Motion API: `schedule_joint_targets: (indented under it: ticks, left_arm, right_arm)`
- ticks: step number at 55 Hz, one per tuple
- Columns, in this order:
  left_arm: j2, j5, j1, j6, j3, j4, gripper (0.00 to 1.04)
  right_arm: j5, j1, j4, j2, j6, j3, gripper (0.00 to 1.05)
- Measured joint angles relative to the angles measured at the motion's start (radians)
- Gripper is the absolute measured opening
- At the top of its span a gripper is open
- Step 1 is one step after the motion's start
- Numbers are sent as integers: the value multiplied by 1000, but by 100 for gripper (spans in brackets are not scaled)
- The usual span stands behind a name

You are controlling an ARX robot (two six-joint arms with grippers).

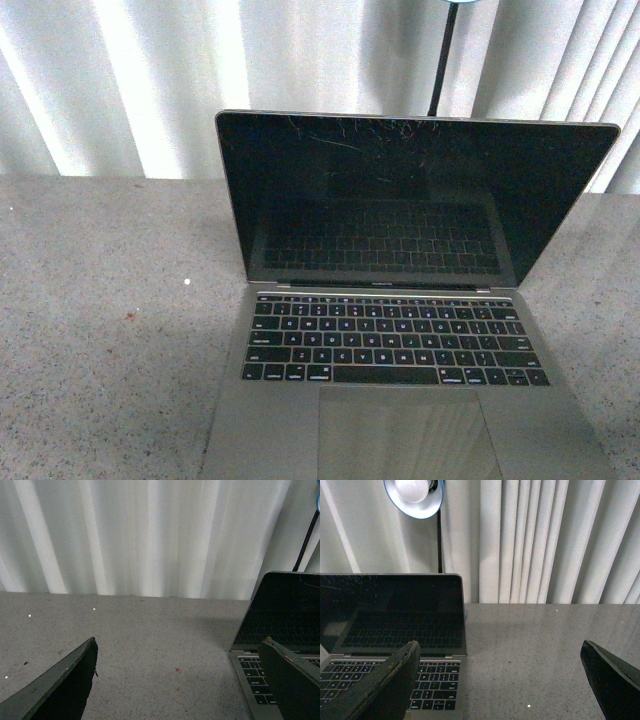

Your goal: Close laptop

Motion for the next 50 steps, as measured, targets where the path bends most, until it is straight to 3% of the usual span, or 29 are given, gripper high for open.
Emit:
schedule_joint_targets:
  ticks: [50]
  left_arm:
    - [0,0,0,0,0,0,98]
  right_arm:
    - [0,0,0,0,0,0,97]
